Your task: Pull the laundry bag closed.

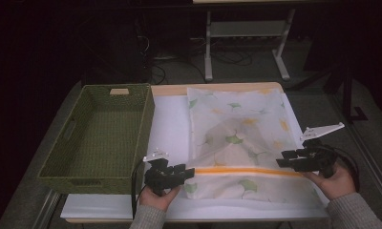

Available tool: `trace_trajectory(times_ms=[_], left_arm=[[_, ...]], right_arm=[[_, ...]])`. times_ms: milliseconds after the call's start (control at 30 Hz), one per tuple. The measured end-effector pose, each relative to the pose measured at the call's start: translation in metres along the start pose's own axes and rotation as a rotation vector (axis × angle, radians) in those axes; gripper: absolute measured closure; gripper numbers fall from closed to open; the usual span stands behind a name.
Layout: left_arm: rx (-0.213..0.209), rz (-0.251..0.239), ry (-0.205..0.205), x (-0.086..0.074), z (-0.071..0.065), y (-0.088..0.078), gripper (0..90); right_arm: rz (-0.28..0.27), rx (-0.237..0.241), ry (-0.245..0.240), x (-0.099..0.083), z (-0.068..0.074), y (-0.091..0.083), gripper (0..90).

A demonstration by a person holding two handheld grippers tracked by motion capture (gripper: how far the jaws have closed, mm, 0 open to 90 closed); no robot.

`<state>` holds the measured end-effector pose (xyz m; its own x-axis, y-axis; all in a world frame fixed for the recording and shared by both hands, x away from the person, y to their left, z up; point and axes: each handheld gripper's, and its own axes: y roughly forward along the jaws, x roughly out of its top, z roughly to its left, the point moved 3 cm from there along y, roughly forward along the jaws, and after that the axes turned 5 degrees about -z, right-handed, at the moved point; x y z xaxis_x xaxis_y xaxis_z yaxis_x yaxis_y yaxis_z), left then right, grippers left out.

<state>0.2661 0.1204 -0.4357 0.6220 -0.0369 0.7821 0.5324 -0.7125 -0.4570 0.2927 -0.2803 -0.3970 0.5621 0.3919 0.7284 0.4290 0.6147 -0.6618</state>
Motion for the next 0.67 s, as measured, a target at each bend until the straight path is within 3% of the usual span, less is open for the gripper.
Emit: trace_trajectory(times_ms=[667], left_arm=[[0.031, 0.007, 0.005, -0.006, 0.007, 0.000, 47.9]], right_arm=[[-0.004, -0.006, -0.043, 0.012, 0.010, 0.013, 46.3]])
